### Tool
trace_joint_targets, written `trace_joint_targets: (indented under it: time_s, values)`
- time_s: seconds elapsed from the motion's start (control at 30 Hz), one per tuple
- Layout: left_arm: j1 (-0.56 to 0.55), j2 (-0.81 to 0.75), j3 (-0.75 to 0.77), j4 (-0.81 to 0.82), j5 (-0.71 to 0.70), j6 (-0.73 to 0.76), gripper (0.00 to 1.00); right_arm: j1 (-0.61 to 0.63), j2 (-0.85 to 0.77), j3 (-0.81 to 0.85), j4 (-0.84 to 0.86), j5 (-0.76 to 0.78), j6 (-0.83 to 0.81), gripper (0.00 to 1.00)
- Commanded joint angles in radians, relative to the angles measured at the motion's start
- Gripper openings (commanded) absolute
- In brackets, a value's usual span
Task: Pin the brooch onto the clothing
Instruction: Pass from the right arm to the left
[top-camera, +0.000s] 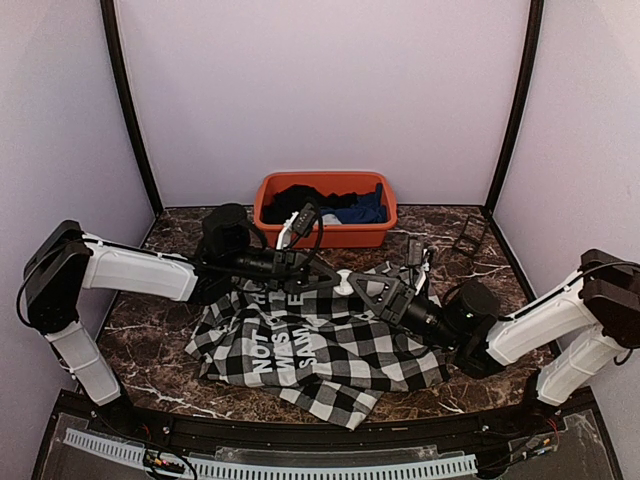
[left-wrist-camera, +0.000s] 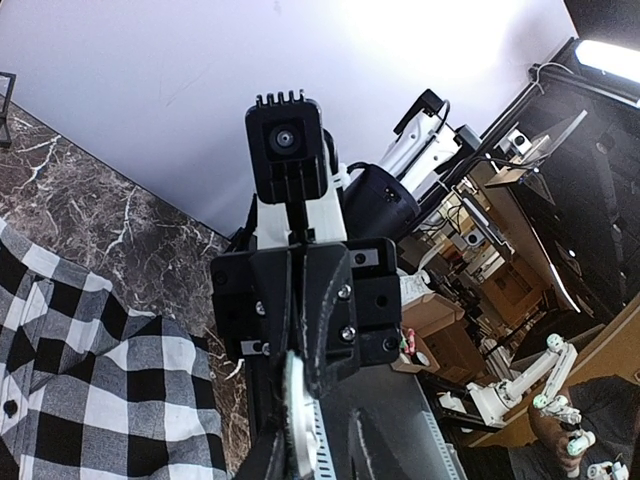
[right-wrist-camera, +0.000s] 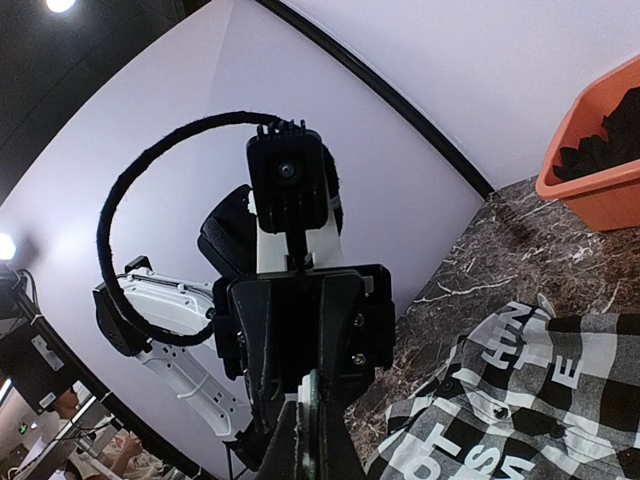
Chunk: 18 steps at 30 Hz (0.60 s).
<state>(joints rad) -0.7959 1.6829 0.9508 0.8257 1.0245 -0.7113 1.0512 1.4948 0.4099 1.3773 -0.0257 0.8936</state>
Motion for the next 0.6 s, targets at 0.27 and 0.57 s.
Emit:
trace_joint_targets:
  time_s: [0.27,0.57]
  values:
    - [-0.014,-0.015,-0.008,0.078,0.078,-0.012,0.01,-0.032,0.008,-0.016,0.187,0.029,0.016,0.00]
    - [-0.014,-0.030,0.023,-0.067,0.112,0.073,0.01,-0.116,-0.299,0.103,-0.533,-0.215,-0.216,0.32]
